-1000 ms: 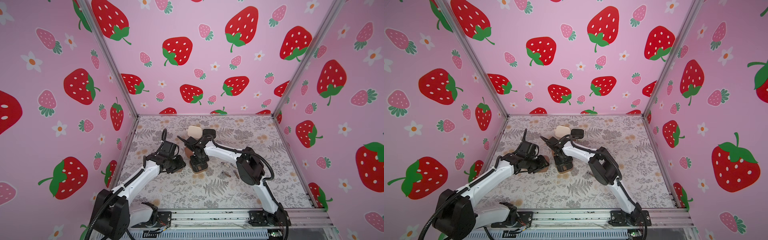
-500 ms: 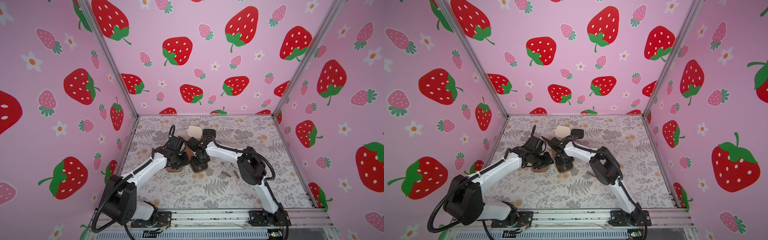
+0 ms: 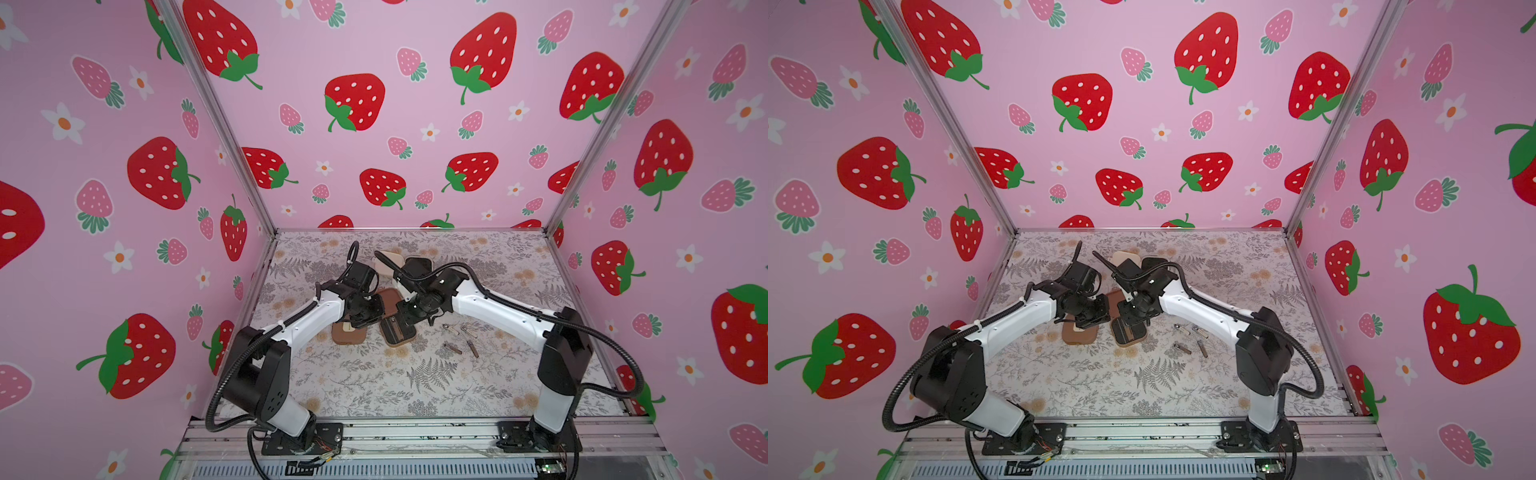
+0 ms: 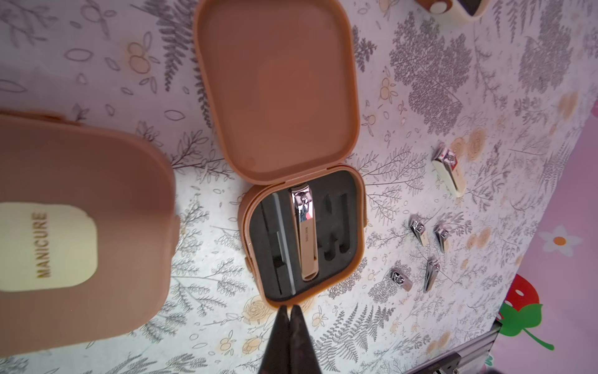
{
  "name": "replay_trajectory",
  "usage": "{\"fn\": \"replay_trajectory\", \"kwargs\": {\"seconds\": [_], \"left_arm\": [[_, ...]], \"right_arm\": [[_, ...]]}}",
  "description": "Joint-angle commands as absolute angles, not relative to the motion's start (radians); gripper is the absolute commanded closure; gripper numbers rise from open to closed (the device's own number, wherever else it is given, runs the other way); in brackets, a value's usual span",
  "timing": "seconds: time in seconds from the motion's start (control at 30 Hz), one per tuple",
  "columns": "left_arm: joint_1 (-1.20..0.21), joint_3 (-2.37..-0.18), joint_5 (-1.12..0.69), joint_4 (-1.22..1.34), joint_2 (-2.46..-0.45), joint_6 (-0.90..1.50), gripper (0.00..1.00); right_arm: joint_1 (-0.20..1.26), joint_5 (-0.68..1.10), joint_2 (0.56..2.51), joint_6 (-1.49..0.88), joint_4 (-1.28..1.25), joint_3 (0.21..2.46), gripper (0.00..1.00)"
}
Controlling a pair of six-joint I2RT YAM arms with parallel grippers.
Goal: Organize nail clipper sets
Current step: Place the nail clipper in the storage box, then pick up the nail clipper from the center of the board.
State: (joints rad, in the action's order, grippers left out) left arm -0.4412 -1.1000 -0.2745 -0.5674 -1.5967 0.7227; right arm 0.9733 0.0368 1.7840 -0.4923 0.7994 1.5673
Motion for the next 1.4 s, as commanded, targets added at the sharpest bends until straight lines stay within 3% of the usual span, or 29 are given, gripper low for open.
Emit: {"fn": "replay_trajectory", "kwargs": {"seconds": [0.0, 0.27, 0.57, 1.1, 1.37], "left_arm": [[-0.451, -1.147, -0.314, -0.538, -1.650, 0.726, 1.00], [-0.456, -1.163, -0.308, -0.506, -1.764, 0.750, 1.00], [-0.457, -1.166, -0.226, -0.533, -1.841, 0.758, 1.00], [-0.469, -1.101, -0.152, -0.482, -1.830, 0.754, 1.00], [-0.480, -1.084, -0.204, -0.457, -1.825, 0.761, 1.00]], "right_arm": [[0.933, 0.046, 1.731, -0.482, 0.803, 1.480, 0.65], [0.850, 0.058, 1.572, -0.510, 0.790, 1.289, 0.65], [0.795, 0.084, 1.536, -0.518, 0.765, 1.207, 0.64], [0.790, -0.063, 1.431, -0.455, 0.805, 0.965, 0.57], [0.790, -0.029, 1.421, -0.379, 0.745, 0.919, 0.53]]}}
